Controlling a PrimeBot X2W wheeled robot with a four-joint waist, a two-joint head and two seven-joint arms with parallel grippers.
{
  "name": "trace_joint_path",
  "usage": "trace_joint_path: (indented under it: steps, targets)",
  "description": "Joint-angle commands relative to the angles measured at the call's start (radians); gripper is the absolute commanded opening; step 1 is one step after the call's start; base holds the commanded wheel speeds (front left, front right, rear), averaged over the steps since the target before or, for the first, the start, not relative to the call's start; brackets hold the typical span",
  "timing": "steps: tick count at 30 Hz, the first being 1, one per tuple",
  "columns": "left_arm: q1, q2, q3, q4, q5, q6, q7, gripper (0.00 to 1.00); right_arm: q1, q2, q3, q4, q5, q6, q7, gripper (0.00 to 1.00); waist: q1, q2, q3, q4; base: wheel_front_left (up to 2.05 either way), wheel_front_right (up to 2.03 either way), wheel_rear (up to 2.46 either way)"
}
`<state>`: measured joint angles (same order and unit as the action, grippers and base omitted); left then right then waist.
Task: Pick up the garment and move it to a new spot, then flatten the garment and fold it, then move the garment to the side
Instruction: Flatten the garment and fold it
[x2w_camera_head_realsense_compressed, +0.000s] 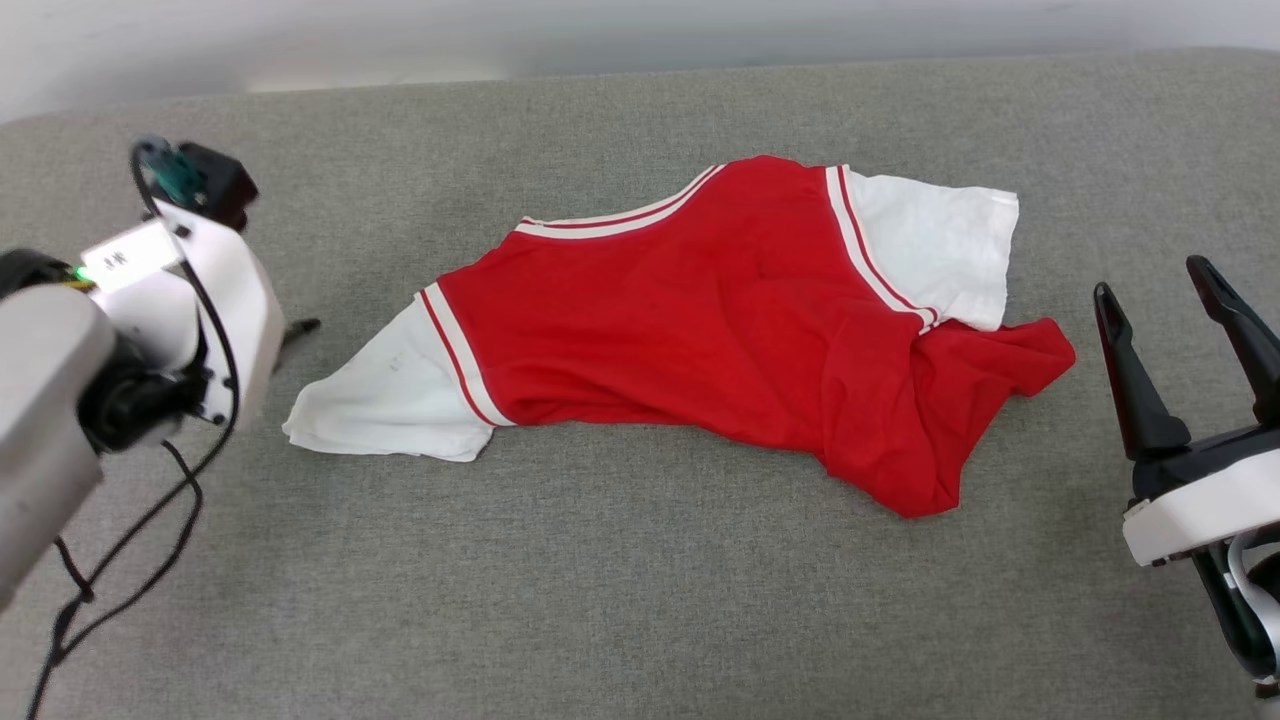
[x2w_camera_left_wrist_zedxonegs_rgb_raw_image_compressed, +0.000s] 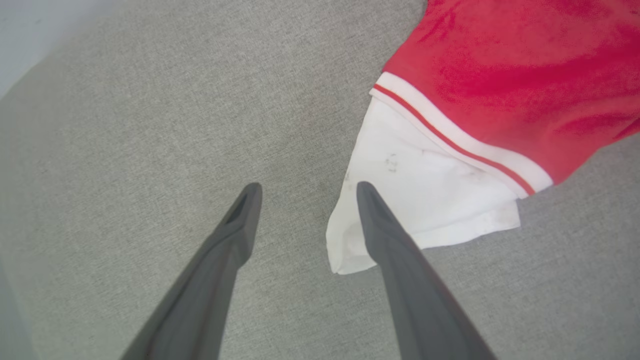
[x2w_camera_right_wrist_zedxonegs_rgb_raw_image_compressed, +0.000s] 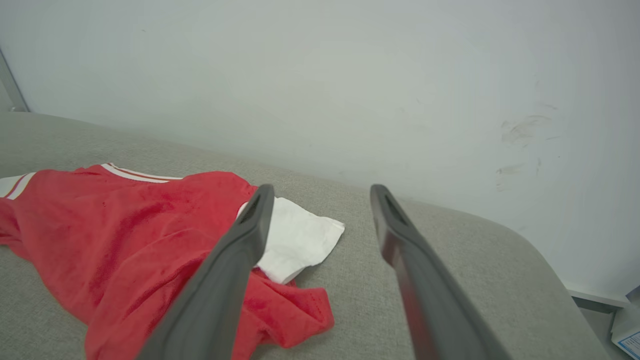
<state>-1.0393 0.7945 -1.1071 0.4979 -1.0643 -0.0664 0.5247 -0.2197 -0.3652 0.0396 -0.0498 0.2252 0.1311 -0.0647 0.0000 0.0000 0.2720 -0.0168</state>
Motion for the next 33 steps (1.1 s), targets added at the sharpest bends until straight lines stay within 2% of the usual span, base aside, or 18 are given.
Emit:
trace_joint_path:
  steps: [1,8,16,21,22,23,28,33]
  targets:
    - [-0.02,0.019,0.01,-0.011,-0.008,-0.003,0.012,1.0,0.017,0.006,-0.004,-0.005,0.006,-0.001,-0.002,1.0,0.0,0.0,-0.003,0.0,0.0,0.0,0.0]
    - [-0.043,0.062,0.009,-0.036,-0.065,0.002,0.147,1.0,-0.002,0.006,0.005,-0.019,0.005,-0.001,0.0,1.0,0.0,0.0,0.022,-0.023,0.0,0.0,0.0]
    - [0.035,0.039,-0.033,-0.007,-0.084,0.022,0.19,1.0,-0.035,0.0,0.014,-0.021,0.005,-0.001,-0.003,1.0,0.0,0.0,0.066,-0.052,0.0,0.0,0.0]
    - [0.084,0.002,-0.063,0.036,-0.08,0.008,0.185,1.0,-0.055,-0.004,0.02,-0.012,0.006,-0.001,-0.007,1.0,0.0,0.0,0.082,-0.058,0.0,0.0,0.0]
    - [0.088,-0.005,-0.067,0.041,-0.08,0.004,0.181,0.17,-0.058,-0.005,0.019,-0.009,0.006,-0.001,-0.006,1.0,0.0,0.0,0.084,-0.057,0.0,0.0,0.0]
    - [0.089,-0.011,-0.069,0.046,-0.079,-0.002,0.177,0.0,-0.063,-0.008,0.018,-0.007,0.007,-0.001,-0.004,1.0,0.0,0.0,0.084,-0.055,0.0,0.0,0.0]
    - [0.061,-0.011,-0.054,0.048,-0.069,-0.021,0.135,0.0,-0.089,-0.033,0.008,-0.008,0.012,-0.001,0.003,1.0,0.0,0.0,0.075,-0.037,0.0,0.0,0.0]
    - [0.003,0.017,-0.03,-0.005,-0.03,-0.034,0.059,0.0,-0.178,-0.123,0.019,-0.022,0.023,-0.001,0.071,1.0,0.0,0.0,0.066,0.0,0.0,0.0,0.0]
